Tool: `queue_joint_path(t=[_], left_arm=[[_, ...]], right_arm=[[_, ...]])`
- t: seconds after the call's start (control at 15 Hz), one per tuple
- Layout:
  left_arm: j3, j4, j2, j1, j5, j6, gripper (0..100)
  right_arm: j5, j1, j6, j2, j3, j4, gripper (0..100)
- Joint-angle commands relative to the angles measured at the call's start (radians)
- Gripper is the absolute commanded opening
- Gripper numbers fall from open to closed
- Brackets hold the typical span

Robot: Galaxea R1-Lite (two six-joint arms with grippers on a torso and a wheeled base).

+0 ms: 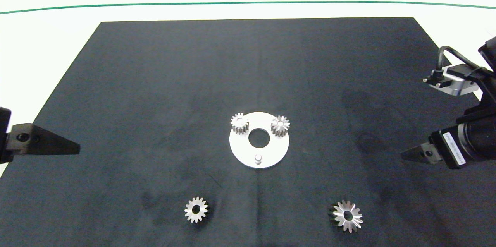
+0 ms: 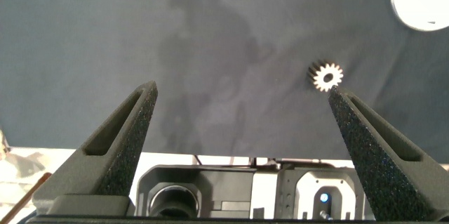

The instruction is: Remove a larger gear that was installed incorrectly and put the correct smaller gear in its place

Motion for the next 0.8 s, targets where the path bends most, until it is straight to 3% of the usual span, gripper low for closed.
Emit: queue_joint_path(t=[0.07, 0.2, 0.4, 0.47, 0.6, 0.8], left_arm=[[0.044, -0.058, 0.038, -0.075, 0.001, -0.054, 100], [0.101, -0.158, 0.087, -0.250, 0.035, -0.194, 100], [0.196, -0.247, 0.172, -0.421, 0.211, -0.320, 100], [0.237, -0.272, 0.195, -0.464, 0.254, -0.352, 100], [0.322, -0.331, 0.230, -0.535, 0.306, -0.377, 100], [0.366, -0.374, 0.256, -0.587, 0.321, -0.390, 100]], right_arm=[[-0.003, -0.066, 0.024, 0.043, -0.137, 0.095, 100], [-0.003, -0.083, 0.032, 0.023, -0.154, 0.121, 100], [-0.001, -0.112, 0.030, 0.018, -0.154, 0.119, 100], [-0.001, -0.110, 0.032, 0.018, -0.155, 0.118, 100], [-0.001, -0.110, 0.032, 0.020, -0.155, 0.118, 100], [-0.001, -0.110, 0.032, 0.017, -0.155, 0.118, 100]])
